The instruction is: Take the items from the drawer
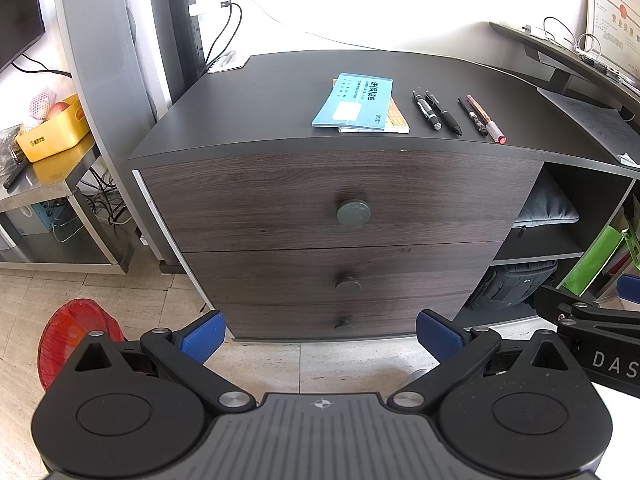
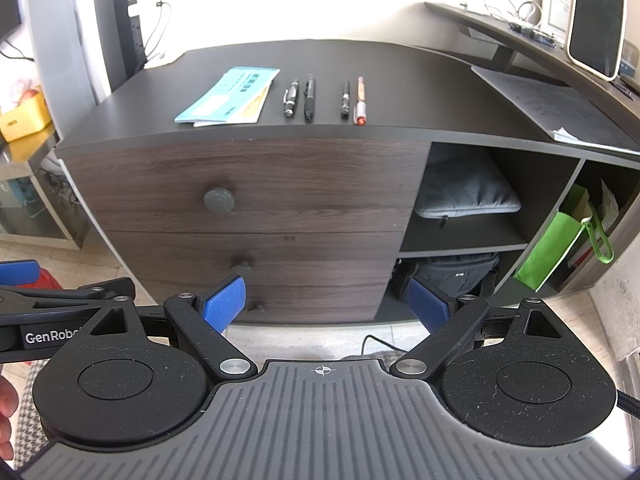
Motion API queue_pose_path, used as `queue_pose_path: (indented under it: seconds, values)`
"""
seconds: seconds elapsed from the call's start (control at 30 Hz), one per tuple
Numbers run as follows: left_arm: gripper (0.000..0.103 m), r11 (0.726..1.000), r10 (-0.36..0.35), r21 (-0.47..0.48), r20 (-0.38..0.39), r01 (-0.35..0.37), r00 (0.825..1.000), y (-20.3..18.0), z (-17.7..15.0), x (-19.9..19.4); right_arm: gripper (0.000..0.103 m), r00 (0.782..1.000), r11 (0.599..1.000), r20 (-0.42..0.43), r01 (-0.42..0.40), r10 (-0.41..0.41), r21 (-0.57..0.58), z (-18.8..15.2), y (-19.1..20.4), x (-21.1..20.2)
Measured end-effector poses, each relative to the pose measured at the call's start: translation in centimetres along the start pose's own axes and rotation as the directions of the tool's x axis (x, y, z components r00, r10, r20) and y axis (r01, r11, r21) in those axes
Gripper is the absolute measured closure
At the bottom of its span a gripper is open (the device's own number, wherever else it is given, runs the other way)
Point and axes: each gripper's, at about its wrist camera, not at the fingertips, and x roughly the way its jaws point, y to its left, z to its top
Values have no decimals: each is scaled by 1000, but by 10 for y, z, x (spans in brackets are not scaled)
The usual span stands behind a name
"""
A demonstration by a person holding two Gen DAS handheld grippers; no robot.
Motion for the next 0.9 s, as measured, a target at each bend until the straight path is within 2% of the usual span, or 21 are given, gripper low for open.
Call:
queue_pose_path:
  seconds: [0.9]
  values:
    - [1,1000,3,3,0,-3,1000,-2,1,-1,11,1000,1000,2,3,-3,2,-2,3,-1]
